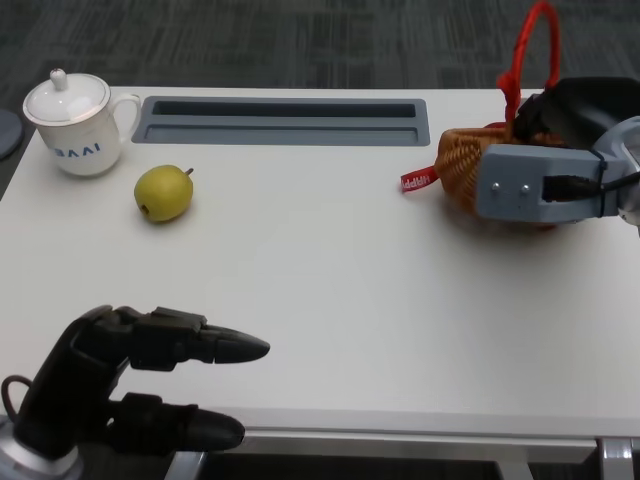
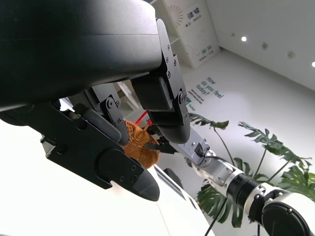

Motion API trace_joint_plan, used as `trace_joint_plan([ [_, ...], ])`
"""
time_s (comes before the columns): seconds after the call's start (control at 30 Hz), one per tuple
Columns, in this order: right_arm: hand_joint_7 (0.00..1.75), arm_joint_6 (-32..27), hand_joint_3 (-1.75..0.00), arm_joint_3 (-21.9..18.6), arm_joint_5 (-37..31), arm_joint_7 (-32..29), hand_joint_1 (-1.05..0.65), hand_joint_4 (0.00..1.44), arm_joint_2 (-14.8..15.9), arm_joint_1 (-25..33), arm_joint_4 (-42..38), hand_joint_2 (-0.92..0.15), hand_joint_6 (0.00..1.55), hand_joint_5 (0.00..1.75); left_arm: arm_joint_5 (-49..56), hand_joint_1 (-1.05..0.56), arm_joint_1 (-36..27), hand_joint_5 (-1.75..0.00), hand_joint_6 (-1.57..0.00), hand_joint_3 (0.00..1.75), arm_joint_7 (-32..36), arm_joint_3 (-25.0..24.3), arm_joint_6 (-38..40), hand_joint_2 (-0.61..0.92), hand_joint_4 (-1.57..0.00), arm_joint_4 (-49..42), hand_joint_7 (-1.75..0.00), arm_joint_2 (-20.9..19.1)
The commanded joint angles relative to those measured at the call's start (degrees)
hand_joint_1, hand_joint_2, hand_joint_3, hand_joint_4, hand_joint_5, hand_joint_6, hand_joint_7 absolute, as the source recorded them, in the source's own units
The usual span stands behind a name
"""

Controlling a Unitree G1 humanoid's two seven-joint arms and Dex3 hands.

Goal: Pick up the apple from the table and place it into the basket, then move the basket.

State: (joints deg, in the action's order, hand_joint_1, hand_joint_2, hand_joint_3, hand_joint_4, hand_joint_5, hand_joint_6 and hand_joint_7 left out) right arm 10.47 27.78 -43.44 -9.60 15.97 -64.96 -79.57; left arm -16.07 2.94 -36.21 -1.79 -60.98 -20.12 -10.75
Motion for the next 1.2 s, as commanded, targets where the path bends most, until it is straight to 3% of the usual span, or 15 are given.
trace_joint_plan([
  [0.03,0.01,-0.83,-0.01,-1.85,1.93,0.23,-0.30,1.18,-1.11,-1.90,-0.16,-0.92,1.02,0.11,-0.30,-0.41,-2.11,0.00,-1.03,0.01,1.03,-0.31,0.63,0.72,-1.11,2.03,0.00,-1.76],
  [0.3,0.01,-0.60,0.00,-2.85,2.18,-0.79,-0.29,1.15,-1.97,-1.77,-0.14,-0.90,1.04,0.08,-0.20,-0.42,-3.64,0.00,-1.01,0.00,1.77,0.27,1.12,0.73,-1.10,3.44,0.00,-1.50],
  [0.53,0.01,1.29,0.00,-3.58,2.70,0.36,-0.38,1.15,-1.73,-0.86,-0.07,-0.89,1.05,0.04,-0.03,-0.42,-3.06,0.00,-1.01,0.00,1.95,0.62,1.81,0.73,-1.10,3.41,0.00,-1.85],
  [0.83,0.00,2.32,0.00,-7.07,7.02,8.83,-0.81,0.91,-0.53,0.31,0.15,-0.87,0.75,0.00,-0.42,-0.45,-1.20,-0.01,-1.03,0.00,1.51,1.25,2.77,0.72,-1.11,3.42,-0.01,-2.05],
  [0.97,0.00,2.54,0.00,-8.19,8.56,11.54,-0.93,0.94,0.05,1.11,0.39,-0.86,0.62,0.04,-0.62,-0.44,-0.67,-0.01,-1.03,0.00,1.40,1.60,2.91,0.72,-1.12,3.30,-0.01,-1.92],
  [1.07,0.00,3.28,0.00,-8.58,9.38,12.40,-0.98,1.12,0.28,1.91,0.68,-0.87,0.51,0.20,-0.56,-0.46,-0.31,0.00,-1.03,0.00,1.47,1.81,3.22,0.73,-1.11,3.38,-0.01,-1.86],
  [1.13,0.01,3.79,0.00,-9.13,10.16,13.03,-1.00,1.10,0.33,2.27,0.86,-0.87,0.46,0.56,-0.34,-0.48,-0.12,0.00,-1.03,0.00,1.67,1.88,3.61,0.73,-1.11,3.48,-0.01,-1.82],
  [1.2,0.01,4.07,0.00,-9.50,10.59,13.38,-1.00,0.98,0.36,2.43,0.97,-0.87,0.44,0.93,-0.19,-0.48,-0.03,0.00,-1.03,0.00,1.79,1.91,3.81,0.73,-1.11,3.54,-0.01,-1.78],
])
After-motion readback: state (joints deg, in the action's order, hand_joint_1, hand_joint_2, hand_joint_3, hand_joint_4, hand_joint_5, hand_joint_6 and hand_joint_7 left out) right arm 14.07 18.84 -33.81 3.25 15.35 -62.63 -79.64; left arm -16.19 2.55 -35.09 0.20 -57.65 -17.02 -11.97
